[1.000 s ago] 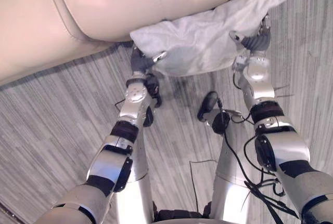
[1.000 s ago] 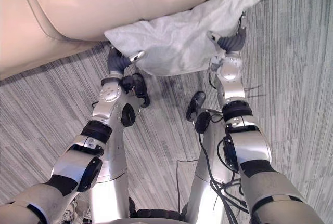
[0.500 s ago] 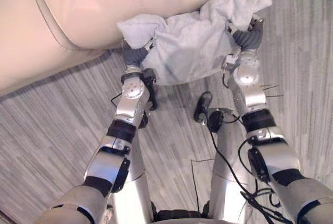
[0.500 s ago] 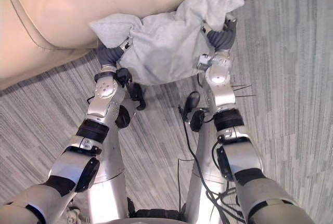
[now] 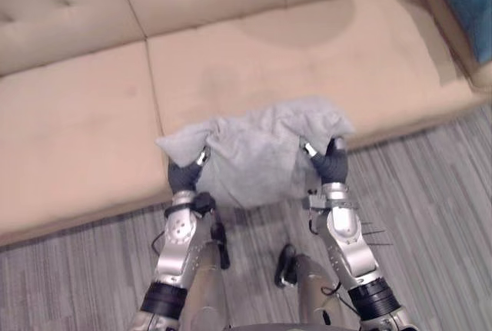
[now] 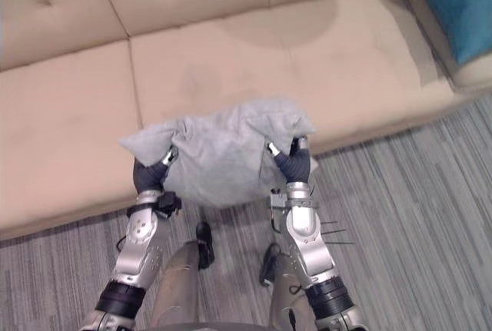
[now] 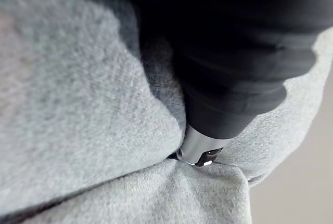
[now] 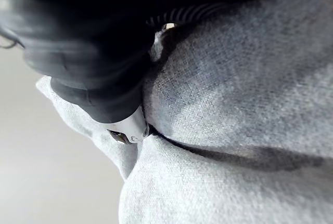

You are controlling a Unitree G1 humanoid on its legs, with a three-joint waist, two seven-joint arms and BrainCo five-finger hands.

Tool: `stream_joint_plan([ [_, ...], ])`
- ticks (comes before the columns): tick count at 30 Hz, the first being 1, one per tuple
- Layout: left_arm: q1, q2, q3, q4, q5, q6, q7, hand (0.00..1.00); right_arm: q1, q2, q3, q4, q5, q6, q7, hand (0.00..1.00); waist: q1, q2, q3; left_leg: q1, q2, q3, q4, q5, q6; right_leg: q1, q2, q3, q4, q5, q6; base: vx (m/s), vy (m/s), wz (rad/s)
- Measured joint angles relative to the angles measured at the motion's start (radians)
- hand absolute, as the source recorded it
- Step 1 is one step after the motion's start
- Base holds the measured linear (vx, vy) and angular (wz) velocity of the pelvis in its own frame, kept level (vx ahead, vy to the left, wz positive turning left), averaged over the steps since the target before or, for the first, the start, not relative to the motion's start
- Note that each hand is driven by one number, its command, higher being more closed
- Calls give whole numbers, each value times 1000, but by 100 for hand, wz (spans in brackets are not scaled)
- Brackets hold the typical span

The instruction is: Pick up cushions and gather them together orderly.

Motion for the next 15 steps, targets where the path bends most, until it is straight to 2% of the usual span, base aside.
stream_joint_plan([
  [1, 3, 9, -1, 2, 0, 0, -8, 100, 10, -11, 1, 17, 0, 9, 6, 100, 0, -1, -2, 17, 7, 74, -22, 17, 22, 32, -1, -28, -26, 5, -1, 154, -27, 66],
  [3, 25, 27, -1, 2, 0, 0, -23, 100, 24, -22, 15, 21, 0, 26, 22, 100, 3, -2, -12, 50, 11, 140, -58, 21, 29, 69, 6, -40, -64, 17, 4, 85, 4, 25],
  [5, 75, 45, 0, 2, 0, -2, -26, 100, 28, -31, 49, 21, -1, 36, 30, 100, 18, -3, -16, 102, 8, 152, -91, 20, 29, 118, 16, -34, -113, 46, 12, 119, 11, -12],
  [8, 142, 45, 0, 0, 0, -1, -34, 100, 27, -33, 72, 20, -2, 39, 48, 100, 19, -6, -42, 140, -2, 173, -98, -1, 45, 149, 10, -20, -117, 56, 25, 130, 40, -6],
  [10, 188, 40, 0, 0, 0, 4, -50, 100, 20, -34, 77, 20, -6, 41, 68, 100, 20, -7, -44, 185, -18, 176, -80, -44, 50, 141, -24, -2, 0, 58, 27, 126, 92, 1],
  [11, 199, 38, -4, 0, 0, 12, -55, 100, 24, -39, 77, 20, -10, 44, 74, 100, 17, -9, -44, 215, -25, 167, -74, -62, 54, 120, -55, 10, 117, 69, 42, 100, 85, 15],
  [12, 200, 38, -7, 0, 1, 14, -58, 100, 24, -44, 77, 20, -10, 44, 75, 100, 17, -9, -44, 226, -35, 163, -68, -75, 53, 103, -66, 27, 178, 83, 29, 92, 94, 25],
  [13, 199, 39, -9, -1, 2, 15, -64, 100, 23, -53, 77, 20, -10, 45, 79, 100, 16, -9, -44, 252, -51, 131, -65, -104, 62, 46, -78, 100, 330, 155, -21, 94, 79, 42],
  [14, 198, 41, -9, -3, 4, 15, -64, 100, 25, -56, 77, 22, -11, 46, 83, 100, -1, -7, -45, 273, -51, 105, -77, -111, 73, -10, -71, 165, 428, 181, -28, 101, 69, 55],
  [15, 197, 44, -9, -5, 9, 15, -64, 100, 27, -57, 77, 23, -11, 46, 85, 100, -17, 2, -43, 277, -54, 87, -80, -115, 78, -28, -59, 191, 437, 139, -18, 159, -4, 69],
])
